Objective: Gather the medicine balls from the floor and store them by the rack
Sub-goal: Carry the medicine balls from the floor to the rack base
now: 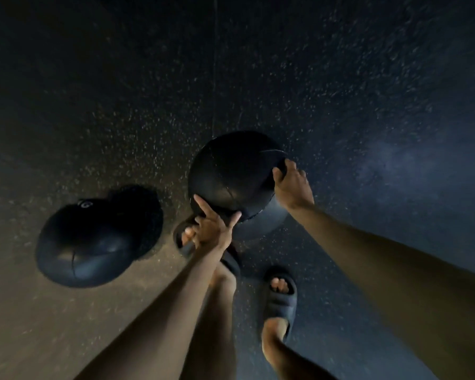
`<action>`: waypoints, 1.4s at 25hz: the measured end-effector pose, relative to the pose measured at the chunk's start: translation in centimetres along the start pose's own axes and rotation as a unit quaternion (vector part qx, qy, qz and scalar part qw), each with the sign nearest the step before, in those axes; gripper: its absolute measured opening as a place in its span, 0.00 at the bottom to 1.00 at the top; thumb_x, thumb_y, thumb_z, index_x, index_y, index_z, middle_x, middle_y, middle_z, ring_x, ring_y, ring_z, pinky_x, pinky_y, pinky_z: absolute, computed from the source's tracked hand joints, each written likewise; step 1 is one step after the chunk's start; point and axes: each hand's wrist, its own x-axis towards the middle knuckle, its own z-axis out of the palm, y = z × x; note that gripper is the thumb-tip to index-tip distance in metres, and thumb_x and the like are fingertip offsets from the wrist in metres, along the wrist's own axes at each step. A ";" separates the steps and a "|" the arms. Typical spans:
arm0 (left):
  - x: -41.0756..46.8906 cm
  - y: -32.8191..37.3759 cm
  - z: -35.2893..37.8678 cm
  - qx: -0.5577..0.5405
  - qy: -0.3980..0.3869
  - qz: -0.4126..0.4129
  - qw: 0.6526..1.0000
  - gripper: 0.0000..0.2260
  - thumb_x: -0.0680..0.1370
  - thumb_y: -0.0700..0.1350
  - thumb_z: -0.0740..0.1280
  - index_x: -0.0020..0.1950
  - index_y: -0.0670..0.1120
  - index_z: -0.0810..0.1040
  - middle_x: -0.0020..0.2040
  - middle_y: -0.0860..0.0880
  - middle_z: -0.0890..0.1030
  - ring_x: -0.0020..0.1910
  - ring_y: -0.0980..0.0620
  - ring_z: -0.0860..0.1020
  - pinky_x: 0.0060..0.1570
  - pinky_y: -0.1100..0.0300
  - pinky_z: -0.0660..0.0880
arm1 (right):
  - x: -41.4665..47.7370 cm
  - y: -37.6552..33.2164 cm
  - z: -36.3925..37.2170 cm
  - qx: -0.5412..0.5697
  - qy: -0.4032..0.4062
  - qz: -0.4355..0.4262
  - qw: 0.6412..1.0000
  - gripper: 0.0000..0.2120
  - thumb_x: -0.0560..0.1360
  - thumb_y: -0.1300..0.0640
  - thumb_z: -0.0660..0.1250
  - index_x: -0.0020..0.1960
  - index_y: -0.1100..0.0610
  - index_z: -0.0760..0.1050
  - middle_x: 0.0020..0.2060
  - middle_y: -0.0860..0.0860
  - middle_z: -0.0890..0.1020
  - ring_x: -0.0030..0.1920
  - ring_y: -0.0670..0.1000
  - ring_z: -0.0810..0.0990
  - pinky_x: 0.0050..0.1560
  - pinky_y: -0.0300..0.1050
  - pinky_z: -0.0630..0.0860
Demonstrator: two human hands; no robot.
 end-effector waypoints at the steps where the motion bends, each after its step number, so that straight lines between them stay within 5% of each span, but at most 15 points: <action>1: 0.2 1.1 -0.9 0.008 0.020 0.013 1.000 0.50 0.77 0.68 0.61 0.80 0.43 0.33 0.74 0.31 0.64 0.72 0.34 0.67 0.71 0.42 0.64 | -0.7 -0.1 0.0 0.007 0.005 -0.013 1.000 0.28 0.84 0.43 0.52 0.80 0.53 0.55 0.72 0.63 0.66 0.71 0.64 0.66 0.68 0.61 0.67; 9: 11.0 14.3 -8.9 -0.037 0.071 0.059 0.995 0.39 0.77 0.70 0.59 0.82 0.54 0.50 0.77 0.33 0.56 0.72 0.29 0.63 0.66 0.36 0.67 | -2.9 -3.7 2.1 -0.019 0.018 -0.099 0.995 0.44 0.79 0.37 0.62 0.81 0.47 0.35 0.80 0.58 0.39 0.80 0.62 0.47 0.76 0.59 0.58; 13: 15.4 15.5 -12.0 -0.076 0.114 0.254 0.957 0.31 0.80 0.59 0.63 0.79 0.48 0.61 0.77 0.37 0.62 0.75 0.36 0.64 0.70 0.39 0.67 | 4.2 -10.0 -0.6 0.016 0.037 -0.049 0.998 0.47 0.78 0.36 0.63 0.80 0.47 0.32 0.80 0.57 0.36 0.80 0.59 0.37 0.78 0.62 0.52; 15: 16.1 14.2 -12.5 -0.071 0.100 0.302 0.946 0.32 0.80 0.58 0.65 0.80 0.49 0.58 0.79 0.39 0.58 0.77 0.39 0.60 0.72 0.40 0.66 | 7.9 -12.7 -2.7 0.002 0.037 -0.031 0.999 0.46 0.78 0.34 0.61 0.81 0.47 0.34 0.80 0.58 0.37 0.80 0.62 0.37 0.78 0.63 0.51; 21: 17.7 14.3 -12.0 -0.039 0.055 0.307 0.949 0.48 0.73 0.66 0.68 0.82 0.56 0.42 0.82 0.40 0.44 0.80 0.38 0.49 0.75 0.35 0.56 | 19.7 -18.4 -9.4 0.005 0.025 -0.015 1.000 0.42 0.77 0.29 0.56 0.82 0.49 0.45 0.80 0.61 0.49 0.79 0.67 0.48 0.78 0.64 0.51; 27: 23.0 25.1 -15.5 -0.049 0.076 0.273 0.958 0.47 0.69 0.71 0.69 0.80 0.64 0.46 0.81 0.39 0.49 0.78 0.34 0.54 0.70 0.32 0.64 | 29.2 -19.6 -15.0 -0.008 0.066 -0.035 0.997 0.29 0.83 0.39 0.52 0.78 0.55 0.61 0.73 0.61 0.67 0.73 0.64 0.65 0.72 0.61 0.63; 35: 29.7 45.6 -20.3 -0.079 0.138 0.166 0.973 0.29 0.78 0.64 0.65 0.76 0.55 0.67 0.78 0.43 0.63 0.76 0.36 0.61 0.73 0.34 0.59 | 29.6 -16.8 -18.7 0.004 0.041 -0.138 0.990 0.37 0.81 0.35 0.54 0.82 0.48 0.42 0.81 0.58 0.45 0.80 0.62 0.48 0.75 0.62 0.59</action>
